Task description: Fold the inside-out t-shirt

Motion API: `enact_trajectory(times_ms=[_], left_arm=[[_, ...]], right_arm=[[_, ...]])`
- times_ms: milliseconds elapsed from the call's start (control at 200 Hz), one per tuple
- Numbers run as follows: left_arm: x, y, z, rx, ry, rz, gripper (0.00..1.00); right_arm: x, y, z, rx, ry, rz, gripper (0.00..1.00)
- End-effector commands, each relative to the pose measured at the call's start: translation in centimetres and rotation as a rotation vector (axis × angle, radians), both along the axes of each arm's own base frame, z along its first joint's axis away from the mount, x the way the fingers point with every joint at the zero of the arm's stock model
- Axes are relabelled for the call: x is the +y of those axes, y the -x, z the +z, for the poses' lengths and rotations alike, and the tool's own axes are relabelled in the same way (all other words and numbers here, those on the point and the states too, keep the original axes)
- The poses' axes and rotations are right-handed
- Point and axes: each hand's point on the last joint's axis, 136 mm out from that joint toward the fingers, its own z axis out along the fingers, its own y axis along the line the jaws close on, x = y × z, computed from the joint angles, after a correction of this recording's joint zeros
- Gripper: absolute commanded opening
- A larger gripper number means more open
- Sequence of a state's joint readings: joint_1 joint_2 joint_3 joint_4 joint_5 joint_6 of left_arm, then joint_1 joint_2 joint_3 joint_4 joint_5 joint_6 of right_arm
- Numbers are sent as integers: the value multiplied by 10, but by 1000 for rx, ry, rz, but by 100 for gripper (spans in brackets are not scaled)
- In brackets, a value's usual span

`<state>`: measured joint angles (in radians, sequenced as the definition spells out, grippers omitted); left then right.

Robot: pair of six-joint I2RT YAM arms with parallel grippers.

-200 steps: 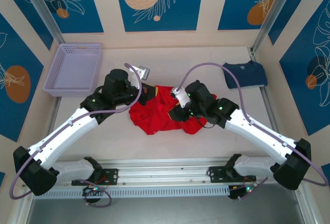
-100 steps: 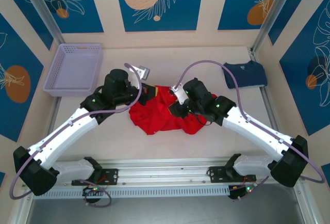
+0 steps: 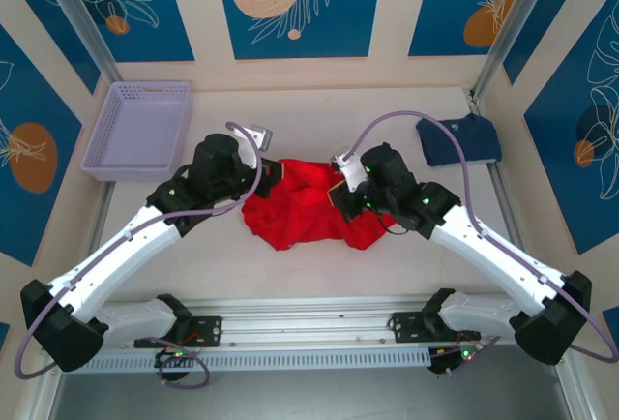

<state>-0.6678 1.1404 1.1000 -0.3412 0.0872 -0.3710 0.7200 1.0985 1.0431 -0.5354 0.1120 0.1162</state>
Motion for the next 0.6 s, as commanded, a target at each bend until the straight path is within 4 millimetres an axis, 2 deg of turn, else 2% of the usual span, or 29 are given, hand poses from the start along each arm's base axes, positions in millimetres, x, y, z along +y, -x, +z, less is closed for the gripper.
enact_trajectory(times_ms=[0, 125, 335, 595], left_arm=[[28, -9, -6, -30, -87, 123, 0], [42, -16, -16, -21, -129, 195, 0], [59, -27, -45, 36, -196, 288, 0], [25, -22, -65, 108, -126, 137, 0]], right_arm=[[-4, 13, 2, 23, -54, 14, 1], [-7, 20, 2, 3, -86, 33, 0], [-14, 29, 2, -69, -154, 43, 0], [-9, 31, 6, -105, -238, 61, 0]])
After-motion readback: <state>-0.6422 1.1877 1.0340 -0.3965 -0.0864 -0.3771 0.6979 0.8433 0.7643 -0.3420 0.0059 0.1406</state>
